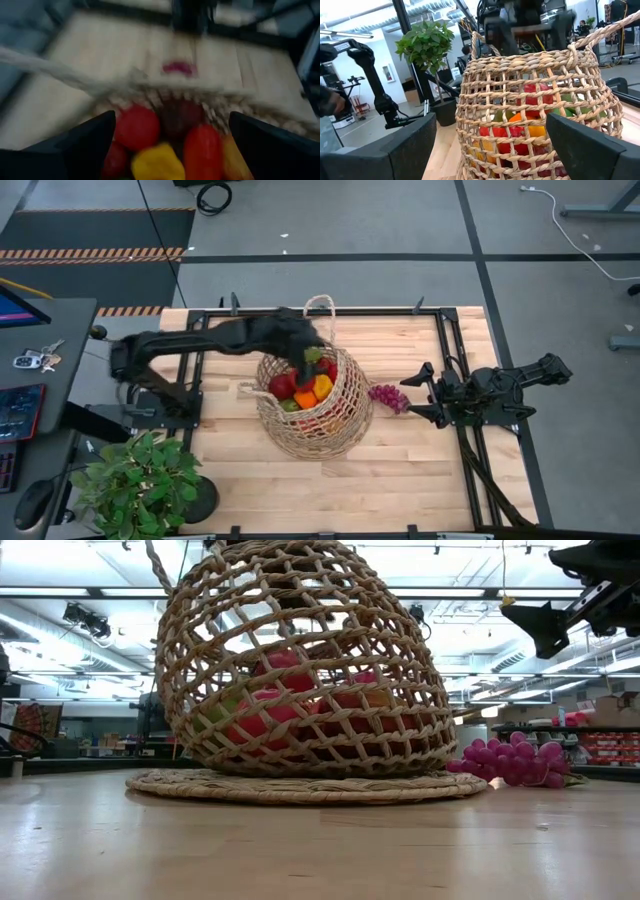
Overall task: Build produce basket
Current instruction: Put the purple grapes into the basket
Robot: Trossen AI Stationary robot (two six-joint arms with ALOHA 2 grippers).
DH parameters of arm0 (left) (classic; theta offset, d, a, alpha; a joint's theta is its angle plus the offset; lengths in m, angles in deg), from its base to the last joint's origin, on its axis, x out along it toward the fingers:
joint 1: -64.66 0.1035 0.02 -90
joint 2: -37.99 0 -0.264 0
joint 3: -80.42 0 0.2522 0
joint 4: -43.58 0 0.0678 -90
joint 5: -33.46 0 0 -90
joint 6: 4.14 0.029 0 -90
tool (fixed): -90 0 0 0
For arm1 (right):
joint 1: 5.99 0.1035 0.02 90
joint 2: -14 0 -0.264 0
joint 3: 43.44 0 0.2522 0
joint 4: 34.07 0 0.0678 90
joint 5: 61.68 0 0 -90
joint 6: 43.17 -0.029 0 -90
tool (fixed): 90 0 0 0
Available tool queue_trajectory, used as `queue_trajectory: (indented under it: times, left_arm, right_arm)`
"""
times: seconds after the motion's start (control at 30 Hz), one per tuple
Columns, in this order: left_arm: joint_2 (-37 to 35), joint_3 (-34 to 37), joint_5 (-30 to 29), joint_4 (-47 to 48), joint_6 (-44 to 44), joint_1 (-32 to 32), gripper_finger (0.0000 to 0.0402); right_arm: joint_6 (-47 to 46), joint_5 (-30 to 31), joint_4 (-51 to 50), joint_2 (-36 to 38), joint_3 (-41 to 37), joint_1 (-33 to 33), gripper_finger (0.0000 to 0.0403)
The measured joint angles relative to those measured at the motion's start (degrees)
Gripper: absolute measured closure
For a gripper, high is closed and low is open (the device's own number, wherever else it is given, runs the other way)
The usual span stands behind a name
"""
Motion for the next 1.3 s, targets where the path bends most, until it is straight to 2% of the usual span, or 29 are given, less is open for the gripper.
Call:
queue_trajectory:
  times: [0.17, 0.4, 0.6, 0.9, 1.1, 1.3]
  left_arm:
    - [-10.53, 10.47, -7.89, -9.37, 0.52, 0.3, 0.0003]
    - [-25.57, 27.02, -8.58, -27.18, 0.33, 0.69, 0.0004]
    - [-37.07, 37.56, -10.1, -34.51, 2.2, 0.91, 0.0004]
    - [-49.81, 56.31, -11.41, -49.2, 1.79, -0.42, 0.0004]
    - [-57.92, 63.17, -11.68, -51.6, 1.81, -0.4, 0.0004]
    - [-66.83, 64.77, -12.23, -54.11, 0.02, -0.36, 0.0004]
  right_arm:
    - [0.0, 0.1, 0.88, -0.32, 0.0, 0.0, 0.0023]
    - [0.01, 0.11, 0.97, -0.28, 0.0, 0.0, 0.0023]
    - [0.0, 0.11, 1.32, -0.31, 0.0, -0.02, 0.0023]
    - [0.01, 0.09, 1.56, -0.28, 0.0, -0.01, 0.0023]
    - [0.01, 0.07, 1.78, -0.28, 0.0, 0.0, 0.0023]
    - [2.58, 1.07, 3.13, -0.28, 0.0, -0.07, 0.0023]
